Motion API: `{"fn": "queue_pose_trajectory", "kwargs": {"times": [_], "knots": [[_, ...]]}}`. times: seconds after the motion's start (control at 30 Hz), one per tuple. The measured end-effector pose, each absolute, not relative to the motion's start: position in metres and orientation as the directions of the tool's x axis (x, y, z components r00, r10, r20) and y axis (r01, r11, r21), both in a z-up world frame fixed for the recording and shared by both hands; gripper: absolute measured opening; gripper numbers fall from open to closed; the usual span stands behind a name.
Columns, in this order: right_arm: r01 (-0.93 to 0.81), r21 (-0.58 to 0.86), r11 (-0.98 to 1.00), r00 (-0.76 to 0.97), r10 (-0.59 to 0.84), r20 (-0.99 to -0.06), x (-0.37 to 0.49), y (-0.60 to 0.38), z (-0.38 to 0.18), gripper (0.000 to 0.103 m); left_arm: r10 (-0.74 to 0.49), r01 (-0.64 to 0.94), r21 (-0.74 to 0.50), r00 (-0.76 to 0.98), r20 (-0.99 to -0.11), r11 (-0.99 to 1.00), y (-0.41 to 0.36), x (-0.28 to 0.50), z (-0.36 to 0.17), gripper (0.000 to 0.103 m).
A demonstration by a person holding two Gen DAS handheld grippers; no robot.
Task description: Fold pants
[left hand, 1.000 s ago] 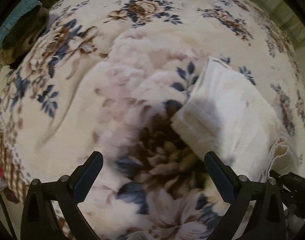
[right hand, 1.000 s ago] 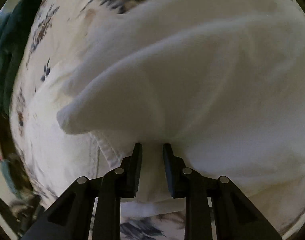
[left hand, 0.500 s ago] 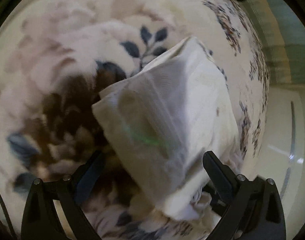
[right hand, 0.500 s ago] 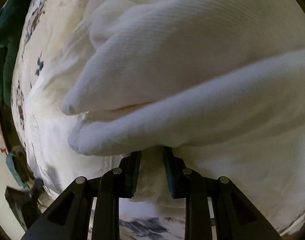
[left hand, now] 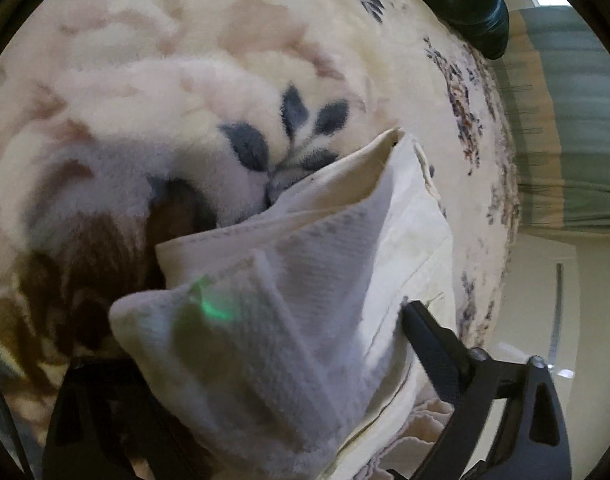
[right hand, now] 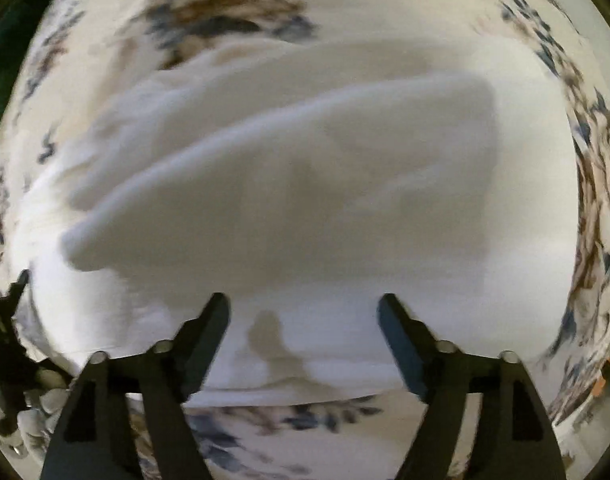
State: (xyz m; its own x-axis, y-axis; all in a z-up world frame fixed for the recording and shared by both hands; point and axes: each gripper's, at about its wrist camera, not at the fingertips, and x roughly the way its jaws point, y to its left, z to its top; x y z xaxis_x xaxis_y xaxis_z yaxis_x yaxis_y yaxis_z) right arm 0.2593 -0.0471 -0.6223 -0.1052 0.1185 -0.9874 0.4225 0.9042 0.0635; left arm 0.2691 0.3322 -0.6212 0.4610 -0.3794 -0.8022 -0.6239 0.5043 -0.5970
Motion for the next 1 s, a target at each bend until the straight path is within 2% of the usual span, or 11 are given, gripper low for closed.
{"fn": "queue_pose_trajectory", "kwargs": {"times": [0.07,0.1,0.17,0.27,0.43,0.73,0.9,1.0], "knots": [[0.387,0.044,0.921,-0.128,0.101,-0.987,0.260,-0.049,-0.629,0.091,-0.343,-0.624,-0.546,0.425,-0.838,0.559,0.329,0.269,-0.614,0.068],[0.369,0.030,0.929,-0.135,0.085,-0.987,0.260,-0.048,-0.629,0.091,-0.322,-0.609,-0.529,0.423,-0.847,0.591,0.326,0.269,-0.607,0.062],[0.327,0.001,0.945,-0.138,0.048,-0.989,0.259,-0.046,-0.629,0.093,-0.271,-0.570,-0.475,0.407,-0.872,0.671,0.318,0.271,-0.593,0.041],[0.286,-0.023,0.958,-0.148,0.021,-0.989,0.255,-0.043,-0.631,0.094,-0.200,-0.510,-0.406,0.410,-0.890,0.758,0.305,0.271,-0.569,0.026],[0.255,-0.020,0.967,-0.137,0.016,-0.990,0.249,-0.042,-0.630,0.095,-0.169,-0.452,-0.388,0.452,-0.876,0.803,0.289,0.272,-0.539,0.016],[0.247,0.079,0.966,-0.091,0.105,-0.990,0.243,-0.055,-0.616,0.095,-0.105,-0.349,-0.321,0.517,-0.850,0.881,0.246,0.276,-0.493,0.013],[0.335,0.176,0.926,-0.014,0.192,-0.981,0.222,-0.107,-0.589,0.095,-0.061,-0.222,-0.230,0.578,-0.814,0.948,0.184,0.269,-0.452,0.013],[0.402,0.208,0.892,0.029,0.215,-0.976,0.207,-0.155,-0.572,0.095,-0.090,-0.093,-0.183,0.609,-0.788,0.979,0.125,0.260,-0.432,0.012]]}}
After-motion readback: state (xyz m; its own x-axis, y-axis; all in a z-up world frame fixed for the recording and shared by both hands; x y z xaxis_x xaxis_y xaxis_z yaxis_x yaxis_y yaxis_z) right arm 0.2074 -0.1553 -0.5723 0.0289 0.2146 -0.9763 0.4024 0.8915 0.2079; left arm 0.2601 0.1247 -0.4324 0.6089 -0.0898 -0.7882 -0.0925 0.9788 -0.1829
